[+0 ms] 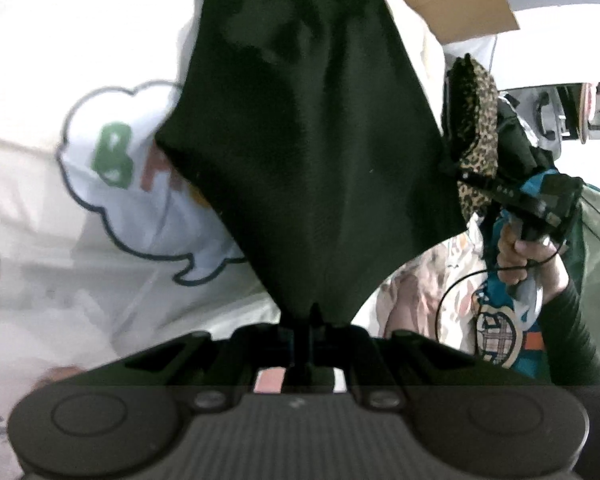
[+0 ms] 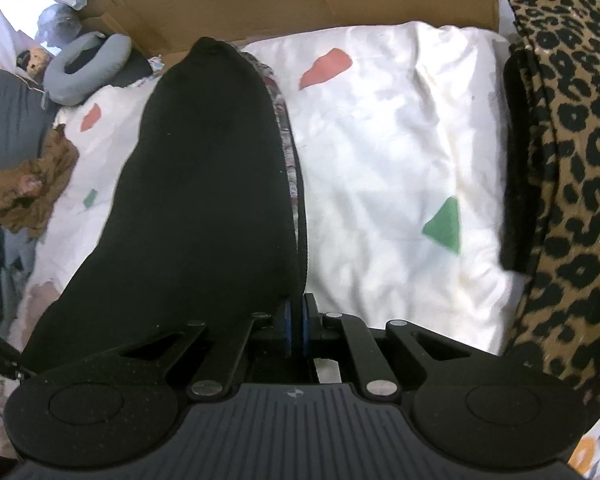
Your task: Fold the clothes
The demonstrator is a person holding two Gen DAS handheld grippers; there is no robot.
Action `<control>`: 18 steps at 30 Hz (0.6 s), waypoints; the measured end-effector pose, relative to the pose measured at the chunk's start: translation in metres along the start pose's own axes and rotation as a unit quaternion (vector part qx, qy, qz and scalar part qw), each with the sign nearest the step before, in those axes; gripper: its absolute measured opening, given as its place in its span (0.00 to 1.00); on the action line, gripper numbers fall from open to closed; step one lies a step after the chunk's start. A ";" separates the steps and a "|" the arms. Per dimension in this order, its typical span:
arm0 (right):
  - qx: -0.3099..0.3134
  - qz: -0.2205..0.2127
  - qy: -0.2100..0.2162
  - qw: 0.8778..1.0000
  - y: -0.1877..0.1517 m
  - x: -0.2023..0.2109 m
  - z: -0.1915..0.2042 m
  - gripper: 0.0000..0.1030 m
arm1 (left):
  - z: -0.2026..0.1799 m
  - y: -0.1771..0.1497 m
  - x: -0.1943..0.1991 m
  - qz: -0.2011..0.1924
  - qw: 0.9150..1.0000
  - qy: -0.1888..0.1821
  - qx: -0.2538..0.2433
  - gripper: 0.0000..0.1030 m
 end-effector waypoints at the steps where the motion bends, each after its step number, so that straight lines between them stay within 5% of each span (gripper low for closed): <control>1: 0.002 0.003 0.007 1.000 -0.002 0.002 0.005 0.03 | 0.000 0.002 0.007 -0.002 1.000 0.002 -0.004 0.05; 9: 0.013 0.035 0.039 0.999 -0.026 0.006 0.037 0.02 | 0.003 0.005 0.043 -0.016 0.999 0.026 -0.015 0.05; 18: 0.011 0.060 0.030 0.998 -0.051 -0.009 0.034 0.03 | 0.046 -0.012 0.015 0.004 0.998 0.068 -0.011 0.05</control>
Point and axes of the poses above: each gripper's, at about its wrist camera, not at the fingertips, and x roughly against the way its jaws point, z to its left, y to its top, the point moved 10 cm from there along -x, roughly the way its jaws point, and after that the axes turned 10 degrees about -z, right-handed, at the moved point
